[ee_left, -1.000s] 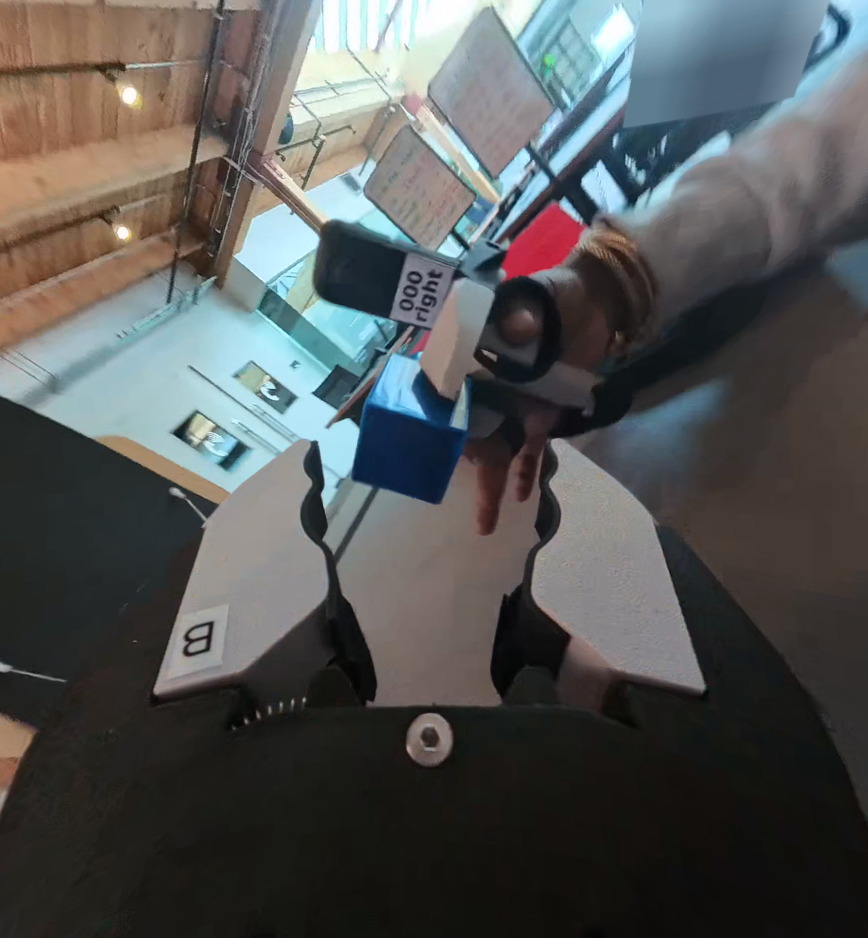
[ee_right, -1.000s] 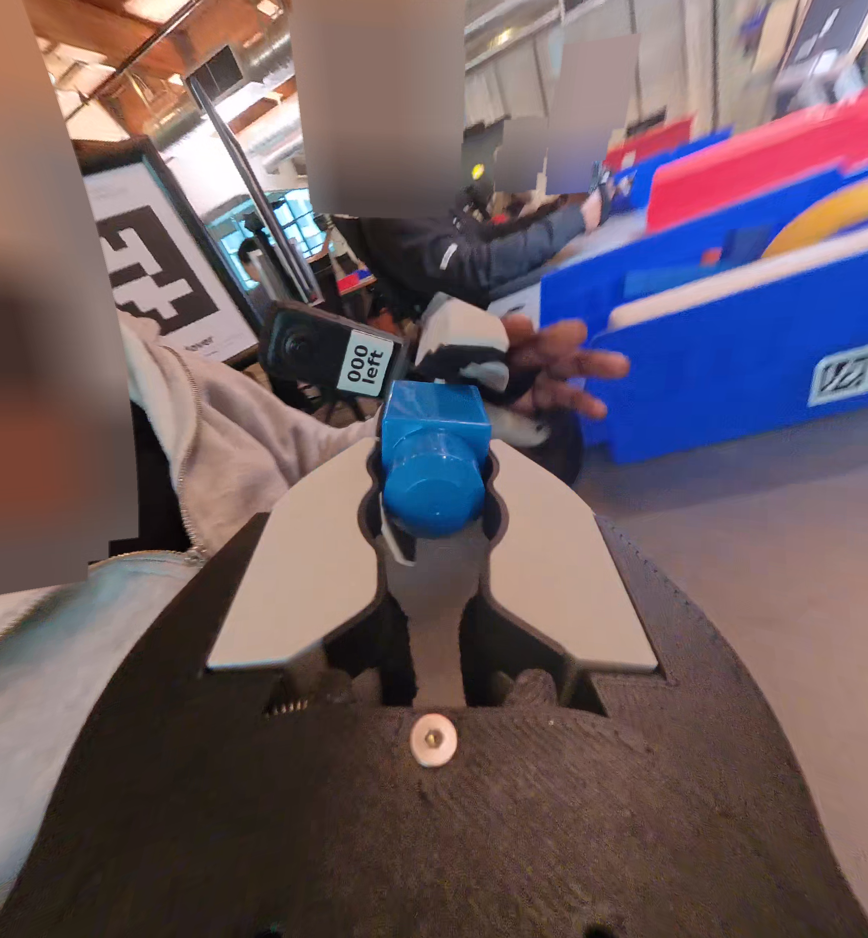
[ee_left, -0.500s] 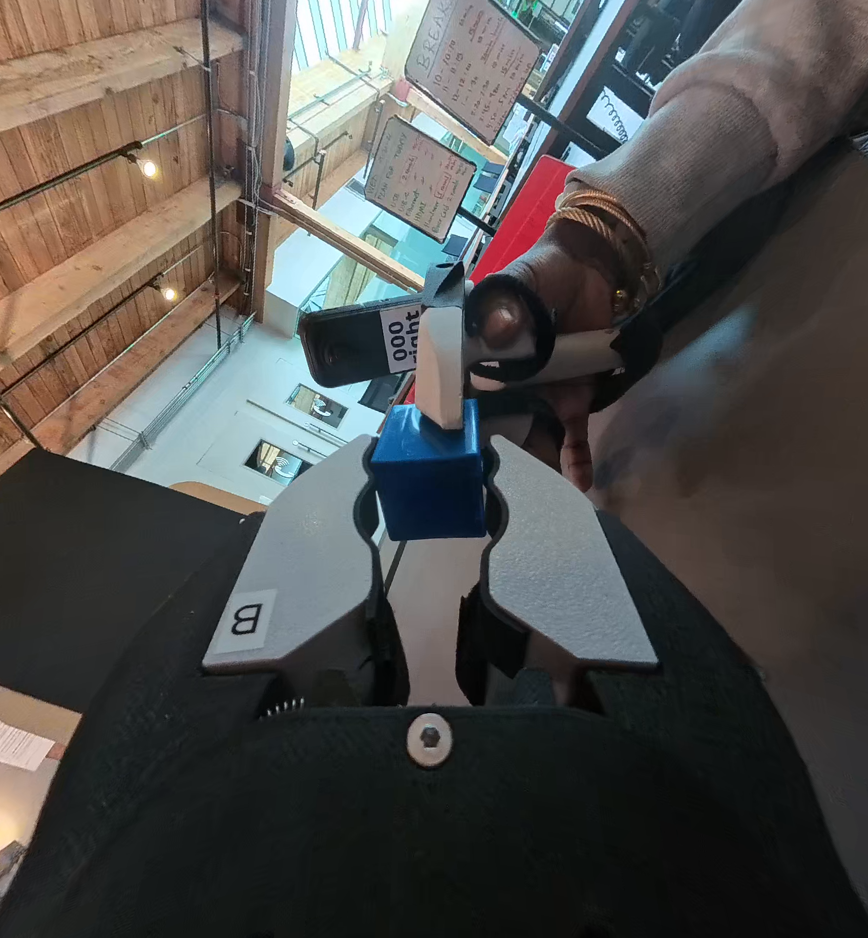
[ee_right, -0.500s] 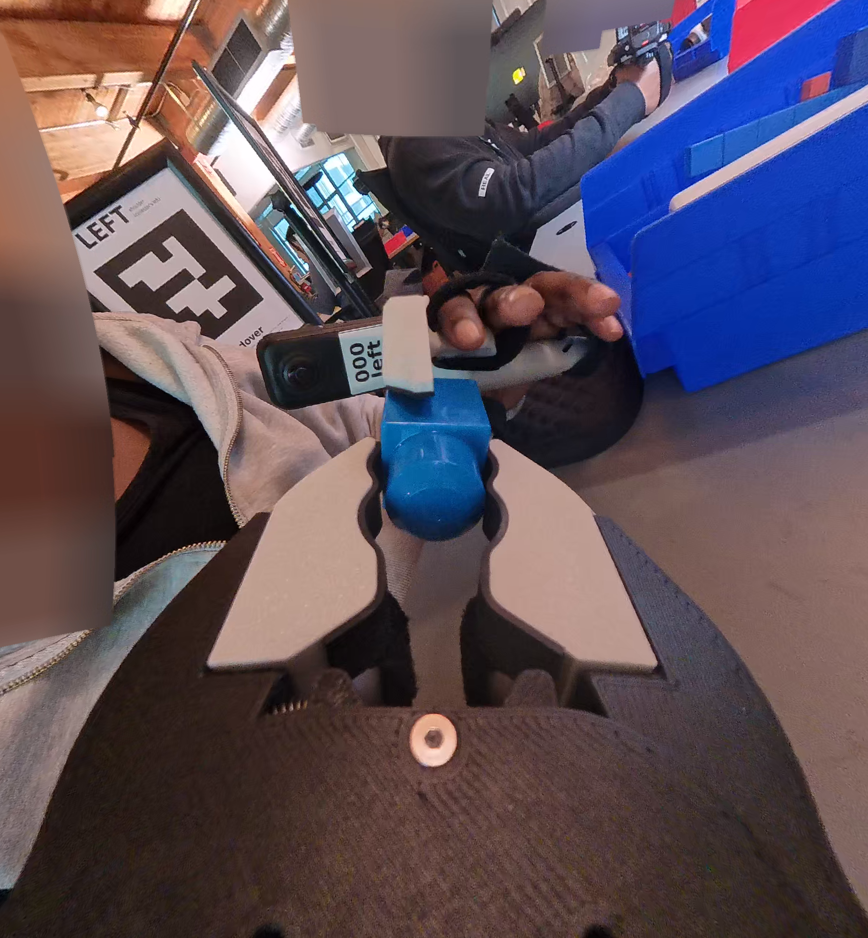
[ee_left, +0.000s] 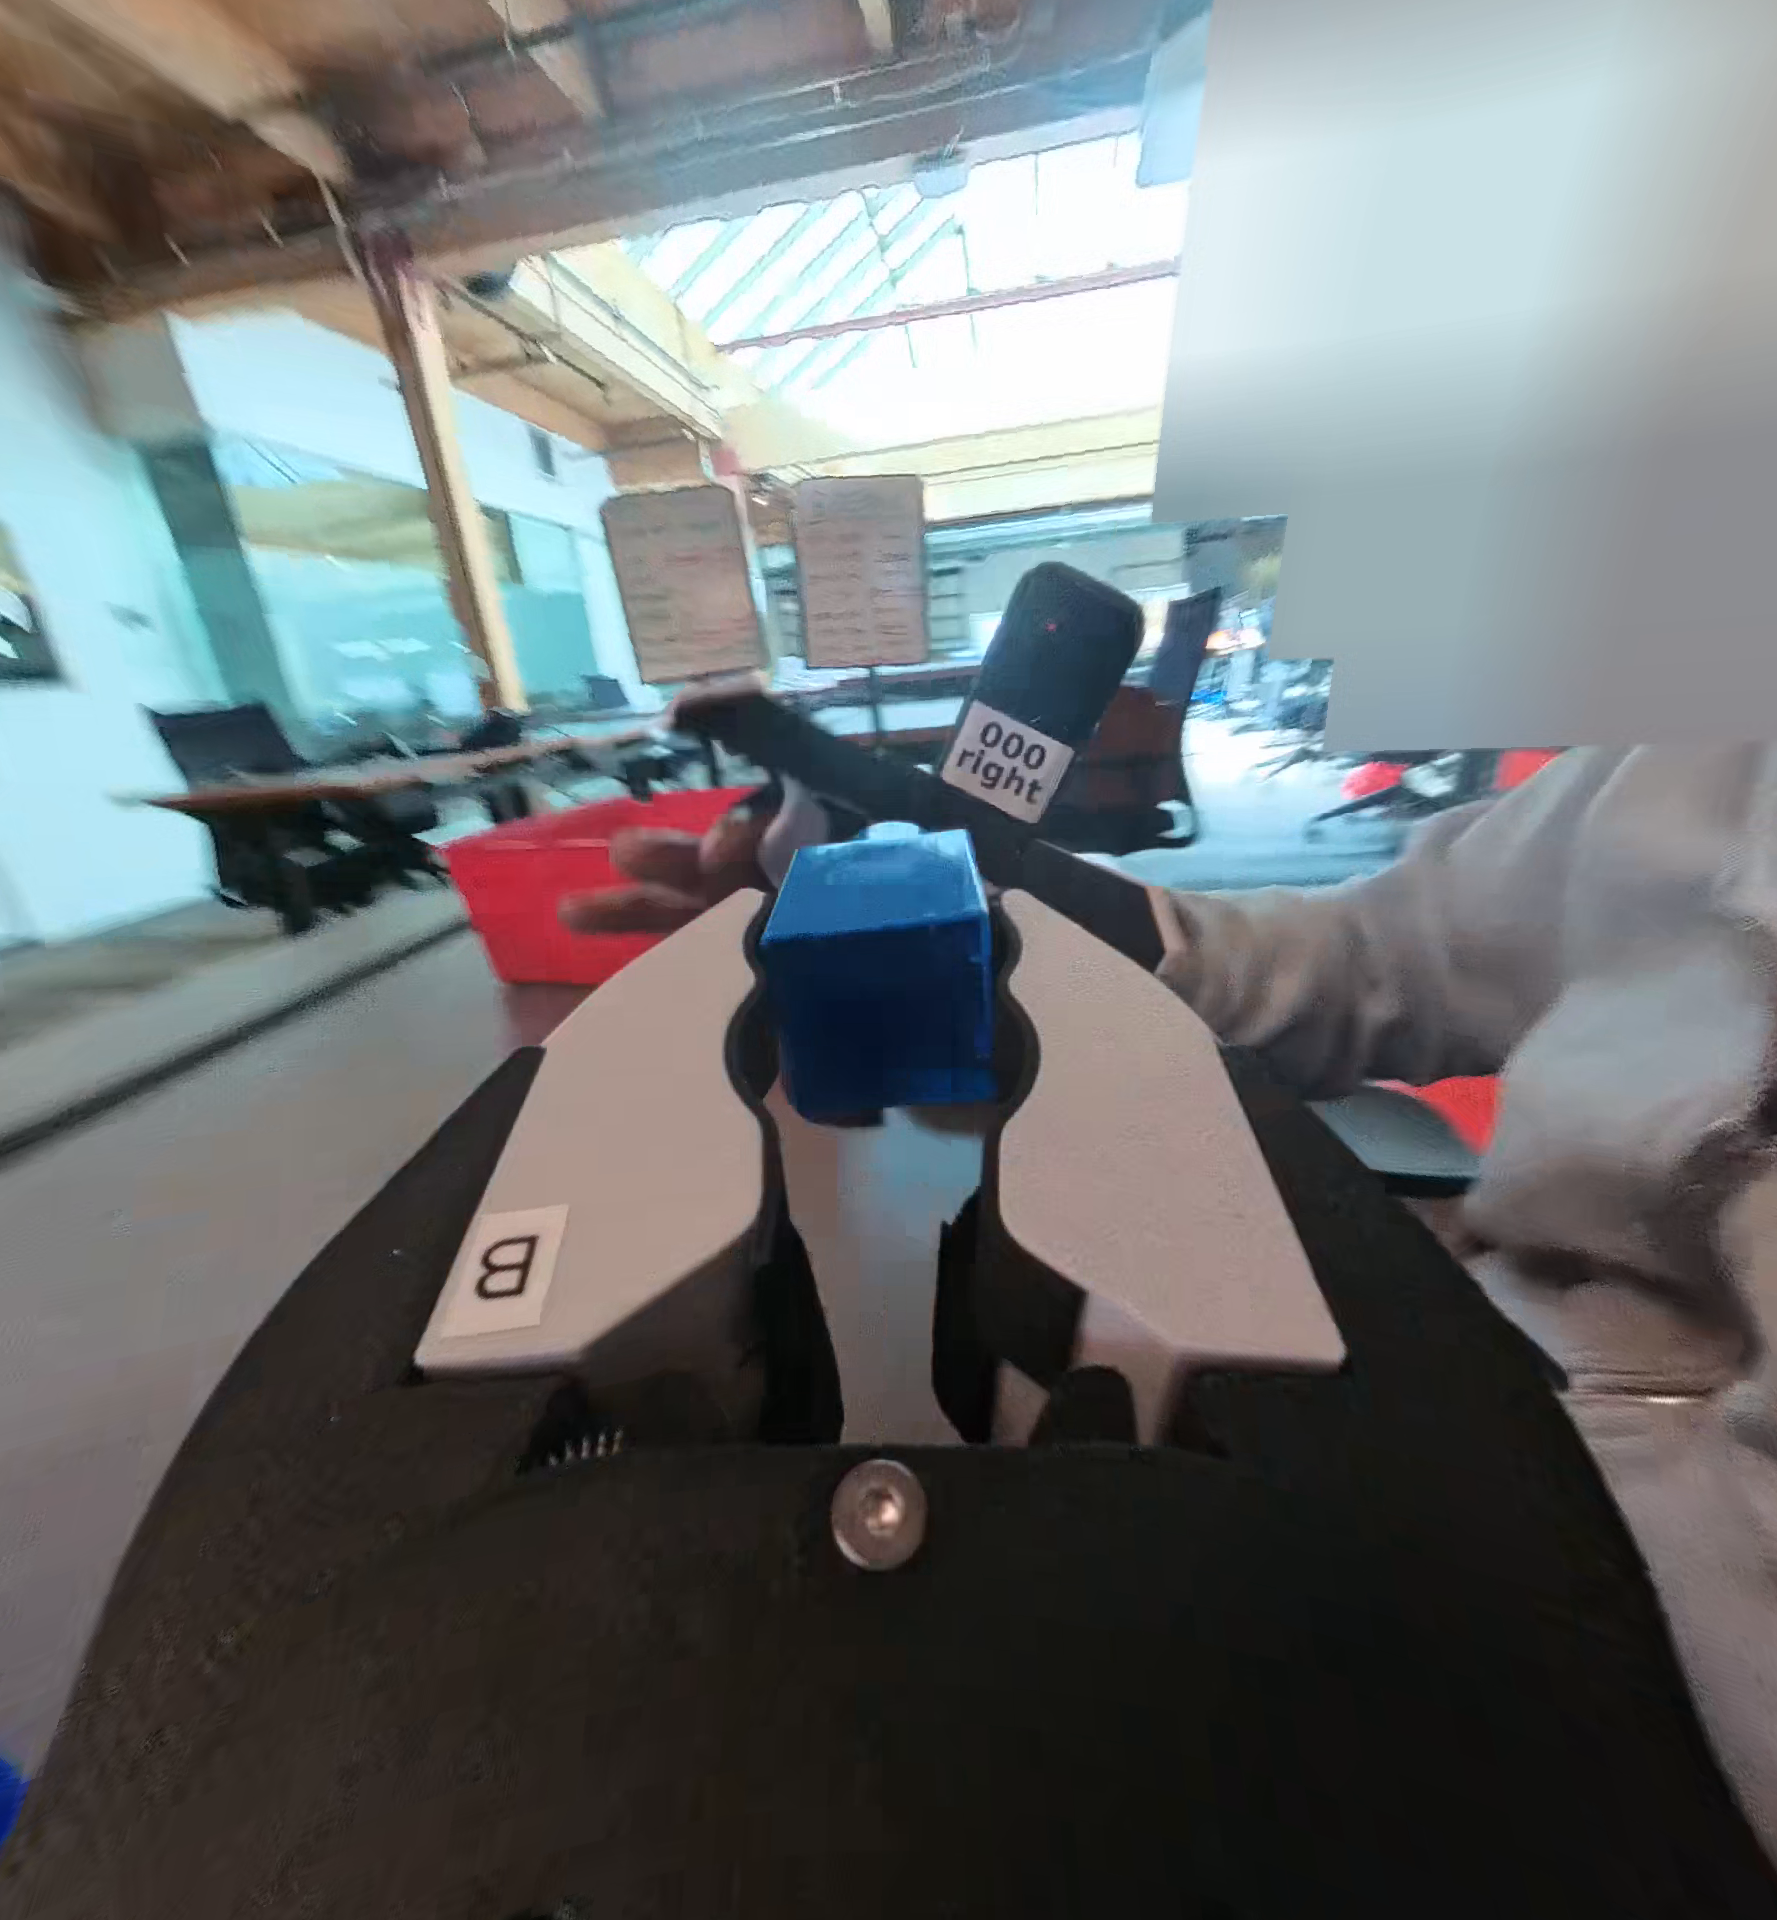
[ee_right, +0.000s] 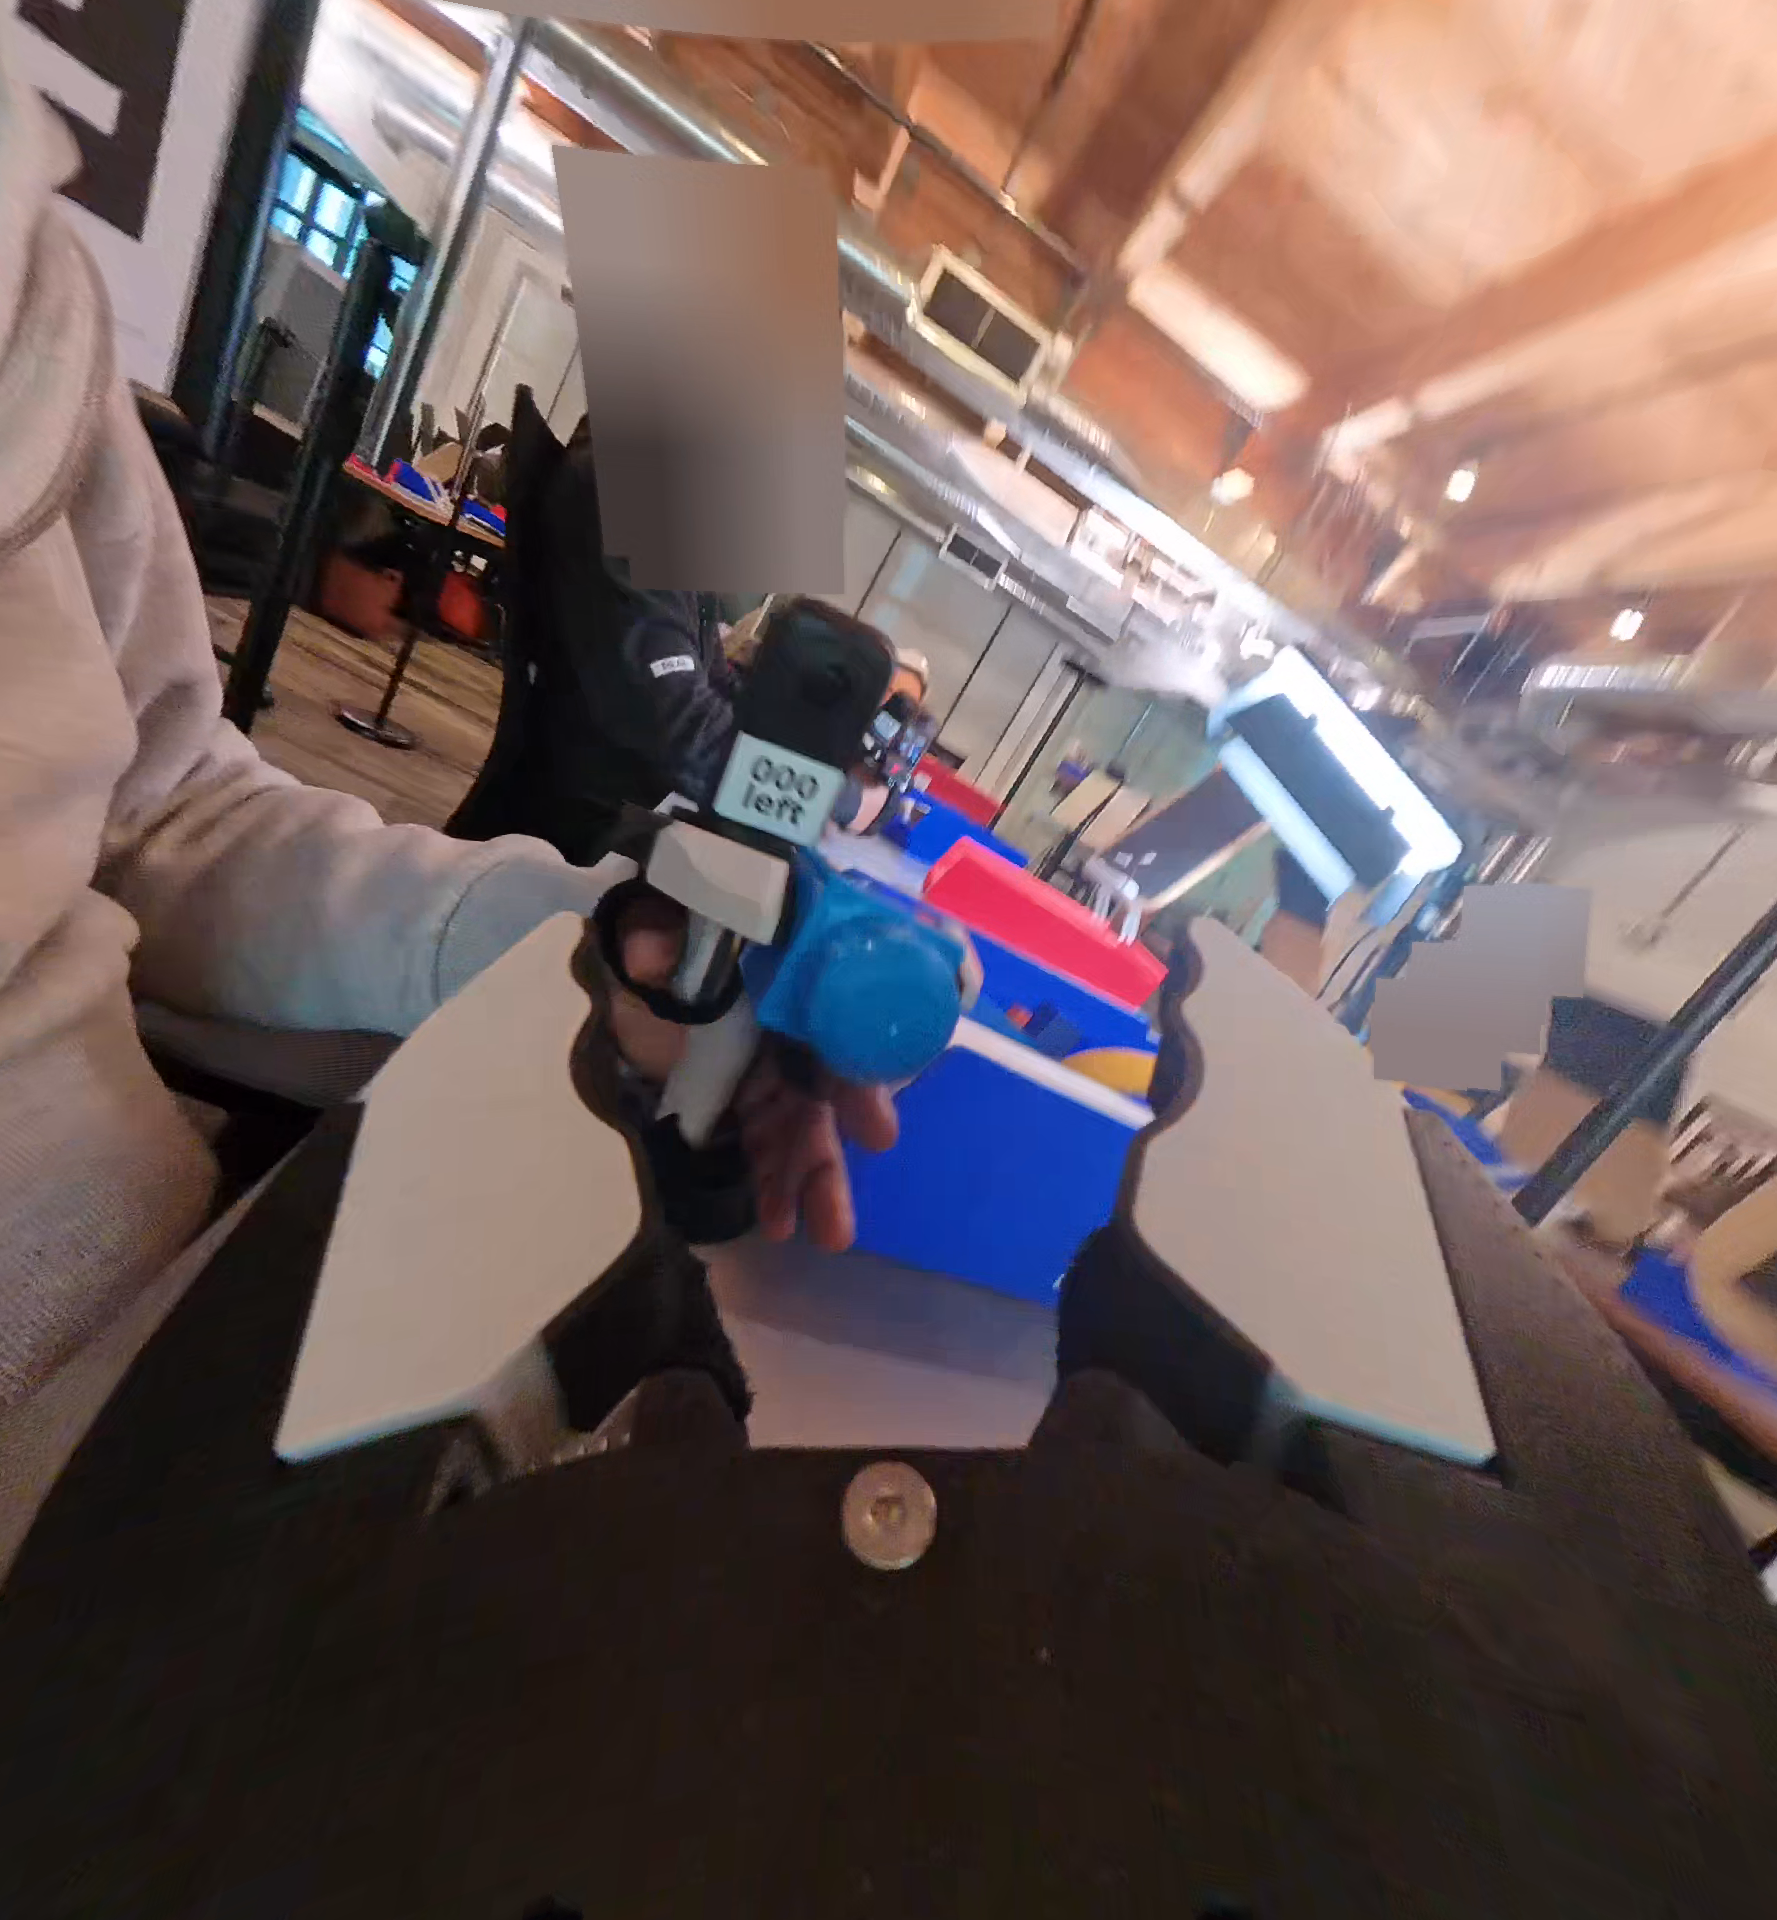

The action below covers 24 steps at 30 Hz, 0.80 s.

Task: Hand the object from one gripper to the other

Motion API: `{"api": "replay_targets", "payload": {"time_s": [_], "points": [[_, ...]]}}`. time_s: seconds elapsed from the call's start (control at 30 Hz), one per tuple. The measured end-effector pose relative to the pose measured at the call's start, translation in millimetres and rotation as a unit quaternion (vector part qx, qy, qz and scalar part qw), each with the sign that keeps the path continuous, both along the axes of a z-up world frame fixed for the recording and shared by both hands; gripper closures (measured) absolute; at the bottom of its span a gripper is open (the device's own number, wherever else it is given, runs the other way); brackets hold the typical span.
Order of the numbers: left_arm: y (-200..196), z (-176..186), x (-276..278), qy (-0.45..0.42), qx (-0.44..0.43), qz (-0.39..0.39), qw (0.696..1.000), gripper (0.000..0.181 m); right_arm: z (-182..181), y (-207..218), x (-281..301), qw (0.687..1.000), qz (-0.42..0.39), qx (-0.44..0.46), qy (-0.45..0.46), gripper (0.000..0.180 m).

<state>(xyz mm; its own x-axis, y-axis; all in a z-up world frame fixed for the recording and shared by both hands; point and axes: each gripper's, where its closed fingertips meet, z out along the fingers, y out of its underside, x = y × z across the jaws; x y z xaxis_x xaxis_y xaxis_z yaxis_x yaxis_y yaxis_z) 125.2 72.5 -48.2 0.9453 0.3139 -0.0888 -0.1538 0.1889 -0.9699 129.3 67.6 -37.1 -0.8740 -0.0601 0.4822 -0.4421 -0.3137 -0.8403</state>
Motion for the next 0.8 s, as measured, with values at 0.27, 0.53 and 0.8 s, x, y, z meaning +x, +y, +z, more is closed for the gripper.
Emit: {"api": "replay_targets", "payload": {"time_s": [0.27, 0.53, 0.8], "points": [[4, -14, 6, -0.222, 0.037, -0.143, 0.964, 0.144, -31, -6, 15, 0.965, -0.071, 0.039, 0.248, 0.116], [8, -17, 11, -0.231, 0.029, -0.157, 0.96, 0.144, -35, -10, 8, 0.933, -0.136, 0.045, 0.33, 0.145], [0, -1, -4, 0.032, -0.001, 0.032, 0.999, 0.115, -17, 0, -8, 0.995, -0.033, 0.09, -0.011, 0.145]]}}
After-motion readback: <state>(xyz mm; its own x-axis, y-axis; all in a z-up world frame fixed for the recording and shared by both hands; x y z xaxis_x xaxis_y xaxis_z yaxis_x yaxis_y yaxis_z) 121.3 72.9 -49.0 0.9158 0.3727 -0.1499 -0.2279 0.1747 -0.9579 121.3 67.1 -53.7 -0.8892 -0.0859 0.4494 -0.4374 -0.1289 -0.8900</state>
